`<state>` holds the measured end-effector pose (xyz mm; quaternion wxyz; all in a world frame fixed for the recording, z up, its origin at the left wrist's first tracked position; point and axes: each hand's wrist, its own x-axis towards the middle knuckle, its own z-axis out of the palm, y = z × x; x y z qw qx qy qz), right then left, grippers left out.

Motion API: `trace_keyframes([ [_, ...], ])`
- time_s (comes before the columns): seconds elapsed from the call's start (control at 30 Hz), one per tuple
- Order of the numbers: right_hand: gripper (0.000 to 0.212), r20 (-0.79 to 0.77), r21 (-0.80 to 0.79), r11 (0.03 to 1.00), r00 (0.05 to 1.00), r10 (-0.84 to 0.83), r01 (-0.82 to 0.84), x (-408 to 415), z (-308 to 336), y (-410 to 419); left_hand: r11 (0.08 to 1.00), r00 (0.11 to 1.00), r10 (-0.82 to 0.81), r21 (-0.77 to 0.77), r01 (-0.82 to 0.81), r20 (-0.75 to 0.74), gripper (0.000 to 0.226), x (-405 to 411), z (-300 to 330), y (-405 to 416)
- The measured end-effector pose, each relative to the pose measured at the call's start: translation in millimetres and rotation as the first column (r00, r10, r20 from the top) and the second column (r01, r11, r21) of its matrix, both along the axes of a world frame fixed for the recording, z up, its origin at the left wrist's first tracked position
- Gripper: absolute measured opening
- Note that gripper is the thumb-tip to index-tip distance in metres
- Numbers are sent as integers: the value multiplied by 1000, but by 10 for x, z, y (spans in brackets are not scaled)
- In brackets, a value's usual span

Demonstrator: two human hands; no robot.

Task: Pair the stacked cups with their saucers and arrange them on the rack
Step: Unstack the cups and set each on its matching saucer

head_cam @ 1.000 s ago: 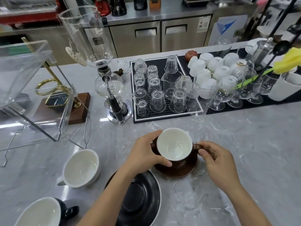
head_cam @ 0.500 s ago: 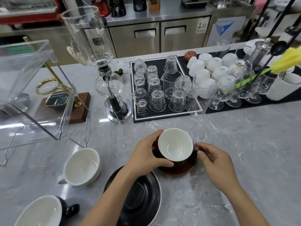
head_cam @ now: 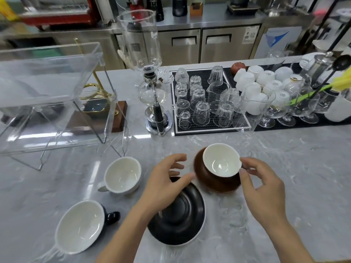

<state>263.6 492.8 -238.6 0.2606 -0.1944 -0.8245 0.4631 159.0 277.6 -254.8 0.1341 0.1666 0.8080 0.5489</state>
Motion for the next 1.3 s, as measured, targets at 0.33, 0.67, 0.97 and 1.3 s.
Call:
trace_keyframes([
  [0.33, 38, 11, -89, 974, 978, 208, -206, -13, -52, -896, 993, 993, 115, 7, -115, -29, 7, 351, 206, -862],
  [0.67, 33, 77, -107, 931, 931, 357, -348, -66, -57, -1449, 966, 965, 256, -13, -257, -62, 19, 521, 241, -1553],
  [0.97, 31, 99, -55, 926, 921, 377, -373, -92, -30, -1619, 956, 956, 292, 6, -292, -39, 25, 545, 238, -1718],
  [1.3, 20, 170, -61, 898, 882, 440, -436, -95, -73, -1756, 931, 928, 349, -69, -360, -132, 25, 622, 147, -1970],
])
